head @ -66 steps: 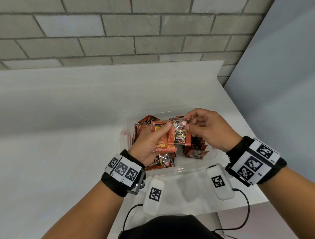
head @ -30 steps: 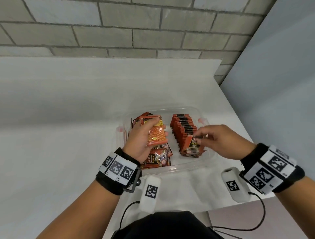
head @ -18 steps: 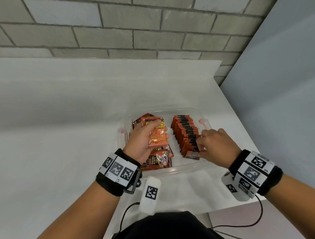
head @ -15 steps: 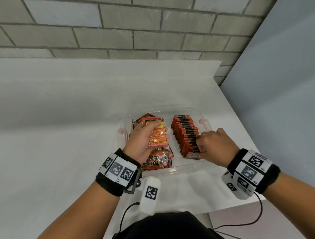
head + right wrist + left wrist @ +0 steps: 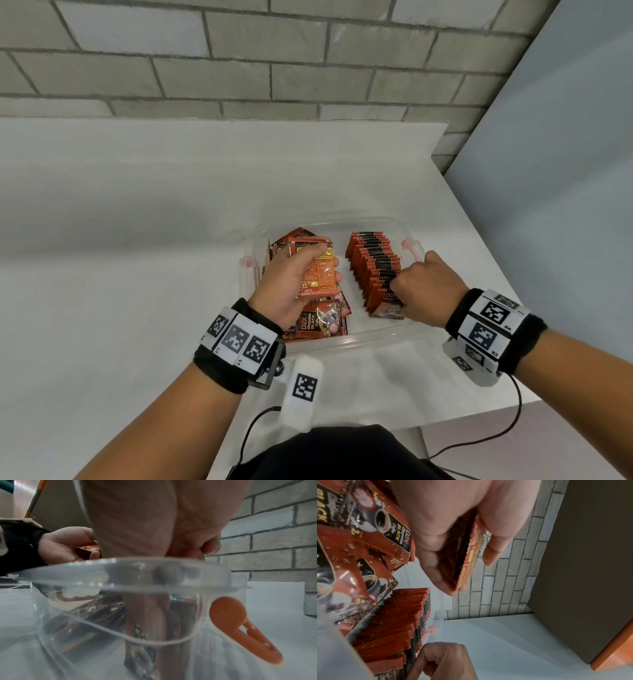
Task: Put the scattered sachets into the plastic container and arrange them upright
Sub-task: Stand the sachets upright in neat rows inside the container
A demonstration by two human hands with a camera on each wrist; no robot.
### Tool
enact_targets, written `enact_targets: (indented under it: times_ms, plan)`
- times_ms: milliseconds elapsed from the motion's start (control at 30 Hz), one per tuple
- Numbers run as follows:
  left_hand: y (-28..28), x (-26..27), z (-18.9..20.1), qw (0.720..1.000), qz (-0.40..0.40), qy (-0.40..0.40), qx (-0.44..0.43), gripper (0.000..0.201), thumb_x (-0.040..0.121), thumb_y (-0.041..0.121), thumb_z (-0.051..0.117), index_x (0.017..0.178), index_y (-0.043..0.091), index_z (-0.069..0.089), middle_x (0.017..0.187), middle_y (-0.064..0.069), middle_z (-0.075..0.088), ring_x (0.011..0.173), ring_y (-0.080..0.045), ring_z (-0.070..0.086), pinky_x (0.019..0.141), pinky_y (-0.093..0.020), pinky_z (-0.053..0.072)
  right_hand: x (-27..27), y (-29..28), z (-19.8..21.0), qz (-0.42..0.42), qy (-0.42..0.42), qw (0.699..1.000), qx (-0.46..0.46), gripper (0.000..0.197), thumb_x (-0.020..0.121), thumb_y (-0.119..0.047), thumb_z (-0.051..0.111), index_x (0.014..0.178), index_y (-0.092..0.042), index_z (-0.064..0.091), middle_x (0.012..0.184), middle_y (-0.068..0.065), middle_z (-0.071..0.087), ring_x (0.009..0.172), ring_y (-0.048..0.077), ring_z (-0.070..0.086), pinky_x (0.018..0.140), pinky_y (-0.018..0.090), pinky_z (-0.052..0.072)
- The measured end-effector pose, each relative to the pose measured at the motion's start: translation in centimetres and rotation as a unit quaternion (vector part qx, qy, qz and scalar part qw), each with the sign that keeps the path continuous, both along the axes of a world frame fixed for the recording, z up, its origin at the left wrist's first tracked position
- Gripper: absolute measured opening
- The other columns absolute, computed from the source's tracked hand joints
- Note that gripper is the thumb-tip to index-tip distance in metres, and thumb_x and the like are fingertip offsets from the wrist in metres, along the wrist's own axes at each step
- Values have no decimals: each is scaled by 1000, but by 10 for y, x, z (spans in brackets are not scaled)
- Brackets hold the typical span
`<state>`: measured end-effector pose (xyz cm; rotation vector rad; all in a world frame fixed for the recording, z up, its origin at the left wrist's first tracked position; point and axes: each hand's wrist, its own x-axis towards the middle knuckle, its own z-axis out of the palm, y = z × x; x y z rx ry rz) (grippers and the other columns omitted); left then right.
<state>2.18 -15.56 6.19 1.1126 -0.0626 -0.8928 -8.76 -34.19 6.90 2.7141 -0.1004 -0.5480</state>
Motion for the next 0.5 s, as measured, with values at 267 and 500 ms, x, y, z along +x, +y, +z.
enact_targets:
  times_ms: [267,500]
  plan:
    - [-2,-3,0,1000,-2,18,-5,22,94,13,55,113,4,55,82,-12,70,70,-25,69,60,-36,59,-2,-6,2,-23,-5,999,27,21,85,-35,60,79,-23,45,77,-8,51,70,16,46,75,30,22]
    - [-3,-7,-2,1000,-20,18,3,18,94,10,50,110,4,55,84,-12,71,72,-26,69,76,-46,56,-8,-8,3,-39,-25,997,55,26,84,-43,62,84,-23,46,90,-5,62,80,18,56,77,31,24]
